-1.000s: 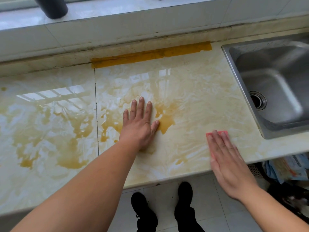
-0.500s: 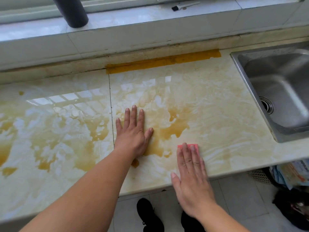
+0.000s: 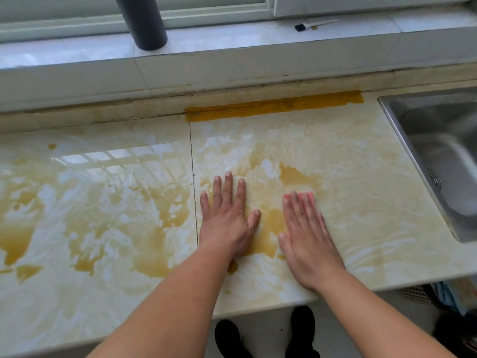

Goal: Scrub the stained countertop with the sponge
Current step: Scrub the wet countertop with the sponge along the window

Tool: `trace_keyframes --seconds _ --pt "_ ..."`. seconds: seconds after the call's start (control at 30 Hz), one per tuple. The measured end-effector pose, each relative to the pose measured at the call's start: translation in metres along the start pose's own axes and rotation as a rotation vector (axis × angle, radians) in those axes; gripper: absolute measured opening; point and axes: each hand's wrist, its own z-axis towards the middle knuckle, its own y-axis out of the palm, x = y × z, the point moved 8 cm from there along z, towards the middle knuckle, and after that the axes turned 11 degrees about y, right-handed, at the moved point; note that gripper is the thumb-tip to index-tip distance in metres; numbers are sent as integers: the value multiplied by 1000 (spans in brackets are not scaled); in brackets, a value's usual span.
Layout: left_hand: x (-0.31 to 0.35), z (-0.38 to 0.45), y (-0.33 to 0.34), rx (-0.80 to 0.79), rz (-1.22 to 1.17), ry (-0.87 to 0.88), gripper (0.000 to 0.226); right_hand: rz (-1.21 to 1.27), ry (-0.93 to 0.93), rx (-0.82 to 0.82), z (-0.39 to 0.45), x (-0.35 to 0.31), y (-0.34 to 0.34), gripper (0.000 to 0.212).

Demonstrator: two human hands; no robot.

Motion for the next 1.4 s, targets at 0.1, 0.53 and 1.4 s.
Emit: trace_keyframes --seconds 0.1,0.53,1.4 --pt "0 0 0 4 0 -5 80 -7 -21 -18 -17 5 5 67" --pt "-3 0 -2 4 -1 -49 85 -98 -42 64 28 5 -4 65" --pt "-4 2 -1 -3 90 -104 86 -206 -234 64 155 -39 -48 62"
